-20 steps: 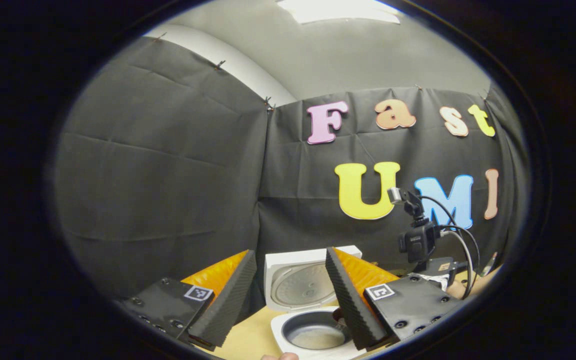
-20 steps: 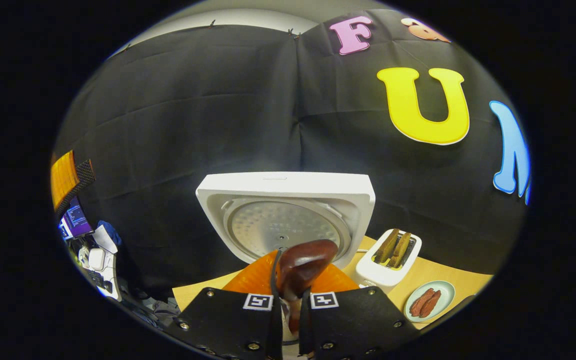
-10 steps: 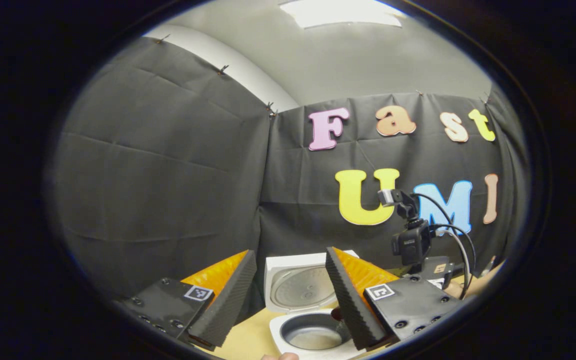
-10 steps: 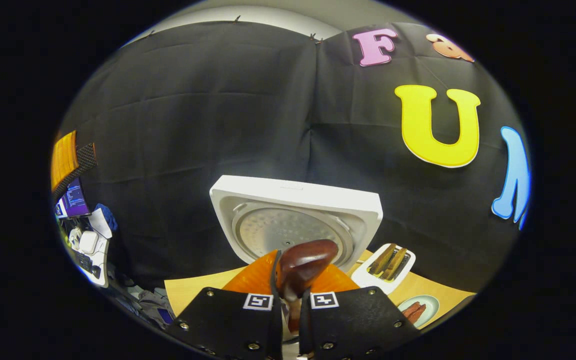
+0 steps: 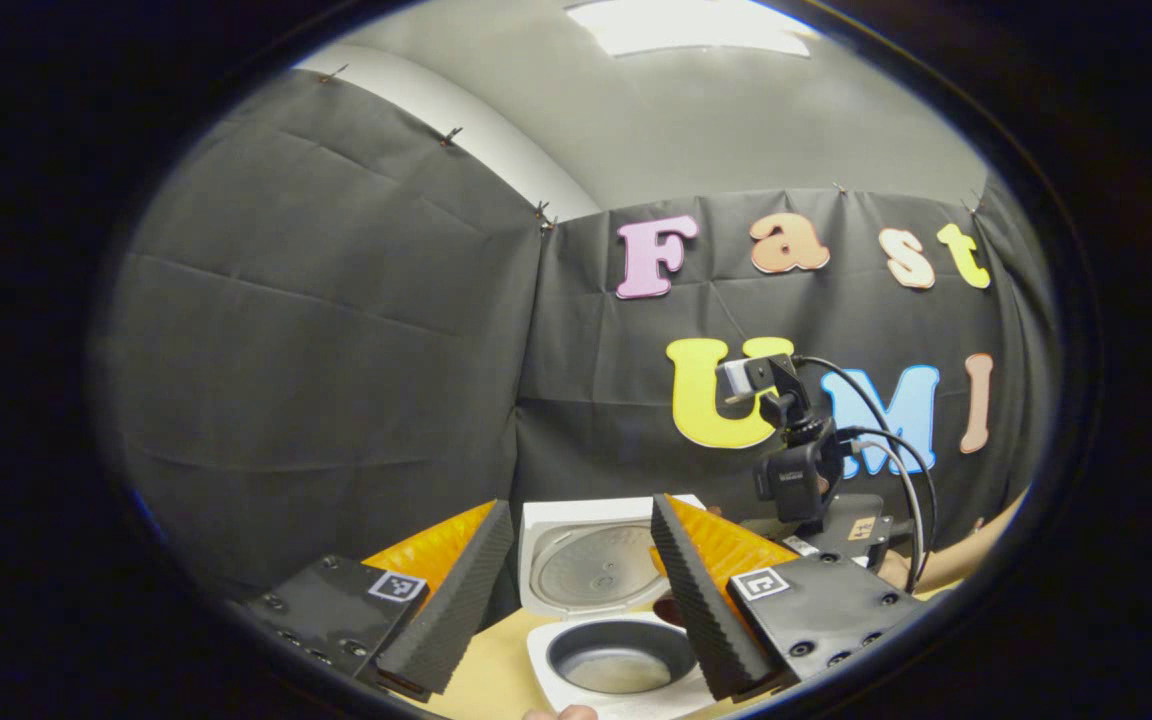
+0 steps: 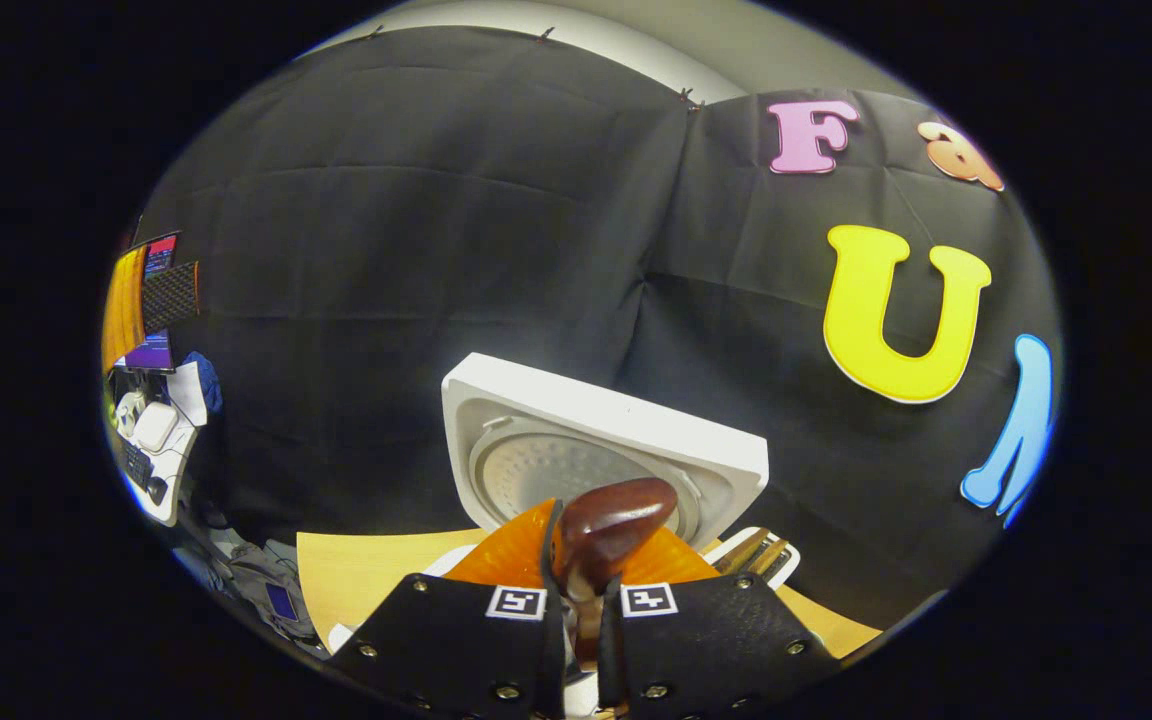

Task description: Close the left gripper, press the button to open the rice cooker; take a wooden spoon from the chopstick holder with the right hand, scoop a spoonful of rice and pour it into the rice cooker, then put the wooden spoon back into the chopstick holder.

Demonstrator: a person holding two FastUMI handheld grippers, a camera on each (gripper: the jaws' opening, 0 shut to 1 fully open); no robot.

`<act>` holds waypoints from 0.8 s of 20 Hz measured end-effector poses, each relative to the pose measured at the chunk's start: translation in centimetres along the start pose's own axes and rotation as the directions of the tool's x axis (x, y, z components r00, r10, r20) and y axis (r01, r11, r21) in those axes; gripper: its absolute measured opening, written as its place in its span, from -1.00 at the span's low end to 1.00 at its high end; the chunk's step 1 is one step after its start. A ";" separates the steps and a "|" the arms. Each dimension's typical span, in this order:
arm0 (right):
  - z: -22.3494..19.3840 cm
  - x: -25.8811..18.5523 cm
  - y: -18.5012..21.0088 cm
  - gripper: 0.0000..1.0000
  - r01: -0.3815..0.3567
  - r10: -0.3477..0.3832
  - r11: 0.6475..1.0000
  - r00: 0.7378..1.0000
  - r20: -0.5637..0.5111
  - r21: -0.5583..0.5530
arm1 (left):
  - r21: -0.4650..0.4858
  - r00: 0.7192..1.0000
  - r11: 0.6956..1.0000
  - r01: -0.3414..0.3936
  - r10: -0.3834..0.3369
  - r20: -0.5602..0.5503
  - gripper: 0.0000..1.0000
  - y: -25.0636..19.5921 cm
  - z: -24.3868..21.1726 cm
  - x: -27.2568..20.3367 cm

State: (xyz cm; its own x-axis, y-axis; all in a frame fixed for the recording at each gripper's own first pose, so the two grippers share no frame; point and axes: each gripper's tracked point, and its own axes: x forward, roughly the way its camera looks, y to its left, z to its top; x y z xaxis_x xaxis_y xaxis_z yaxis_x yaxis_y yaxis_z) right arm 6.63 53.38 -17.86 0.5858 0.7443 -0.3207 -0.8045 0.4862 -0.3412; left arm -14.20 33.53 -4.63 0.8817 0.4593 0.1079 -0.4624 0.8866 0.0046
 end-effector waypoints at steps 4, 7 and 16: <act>2.1 0.0 0.1 -0.74 0.027 -0.023 0.998 0.997 0.075 -0.053 | -0.010 1.000 1.000 -0.022 0.022 -0.005 0.89 0.7 0.0 -0.7; 2.3 0.2 0.7 -0.74 0.007 -0.002 0.998 0.996 0.085 -0.065 | -0.009 0.999 0.999 -0.039 0.039 -0.002 0.87 1.1 0.3 -1.1; 3.5 -1.1 -0.7 -0.74 -0.033 0.010 0.979 0.993 0.116 0.202 | 0.016 1.000 1.000 -0.012 0.012 -0.002 0.93 -0.4 0.7 -1.8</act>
State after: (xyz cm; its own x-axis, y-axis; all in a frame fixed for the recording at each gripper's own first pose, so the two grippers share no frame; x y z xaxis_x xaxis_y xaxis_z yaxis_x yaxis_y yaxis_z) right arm 6.25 53.83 -14.15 0.5628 0.7969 -0.2197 -0.8266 0.5439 -0.1448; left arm -15.69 32.27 -4.09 0.8762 0.4701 0.1063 -0.4745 0.8800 0.0197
